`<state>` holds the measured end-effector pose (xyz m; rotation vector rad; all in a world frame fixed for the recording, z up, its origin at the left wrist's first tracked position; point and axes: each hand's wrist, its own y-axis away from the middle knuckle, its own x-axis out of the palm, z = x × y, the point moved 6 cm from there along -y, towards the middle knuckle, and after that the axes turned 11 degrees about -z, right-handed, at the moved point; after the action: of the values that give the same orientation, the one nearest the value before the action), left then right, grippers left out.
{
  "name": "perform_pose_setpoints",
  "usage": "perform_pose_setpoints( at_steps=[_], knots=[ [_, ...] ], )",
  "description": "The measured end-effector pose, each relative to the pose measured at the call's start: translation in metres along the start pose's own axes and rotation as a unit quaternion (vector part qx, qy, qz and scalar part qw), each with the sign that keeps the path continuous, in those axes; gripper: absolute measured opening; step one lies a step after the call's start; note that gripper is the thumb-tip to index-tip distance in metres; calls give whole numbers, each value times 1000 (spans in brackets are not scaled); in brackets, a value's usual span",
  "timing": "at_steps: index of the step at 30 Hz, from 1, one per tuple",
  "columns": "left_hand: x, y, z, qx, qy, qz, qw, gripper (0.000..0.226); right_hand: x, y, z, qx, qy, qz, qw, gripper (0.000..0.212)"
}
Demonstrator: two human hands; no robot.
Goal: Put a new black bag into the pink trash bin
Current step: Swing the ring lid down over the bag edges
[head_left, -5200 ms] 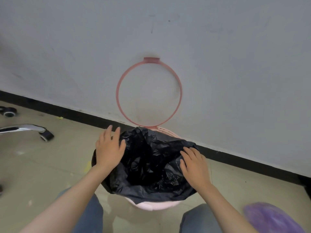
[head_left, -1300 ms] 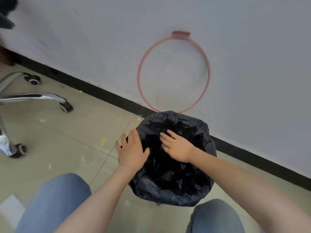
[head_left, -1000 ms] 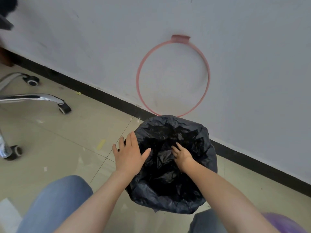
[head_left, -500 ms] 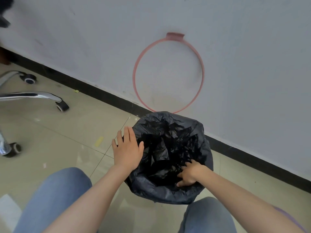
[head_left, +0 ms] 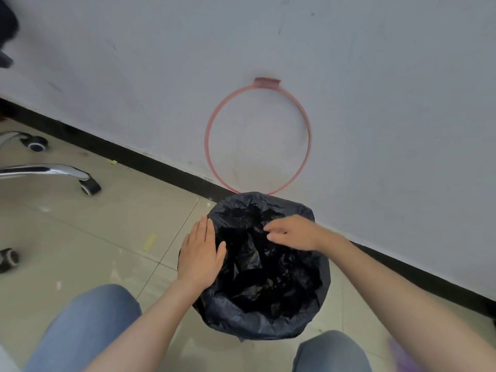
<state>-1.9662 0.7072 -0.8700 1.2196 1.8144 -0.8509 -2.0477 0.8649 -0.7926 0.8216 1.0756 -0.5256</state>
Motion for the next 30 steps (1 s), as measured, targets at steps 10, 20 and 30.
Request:
perform_pose_setpoints(
  at_steps=[10, 20, 30],
  knots=[
    [2, 2, 0, -4, 1, -1, 1000, 64, -167, -65, -4, 23, 50, -395, 917, 39],
    [3, 1, 1, -7, 0, 5, 1000, 64, -208, -123, 41, -8, 123, -366, 922, 70],
    [3, -1, 1, -9, -5, 2, 1000, 64, -211, -126, 44, 43, 159, -362, 917, 67]
  ],
)
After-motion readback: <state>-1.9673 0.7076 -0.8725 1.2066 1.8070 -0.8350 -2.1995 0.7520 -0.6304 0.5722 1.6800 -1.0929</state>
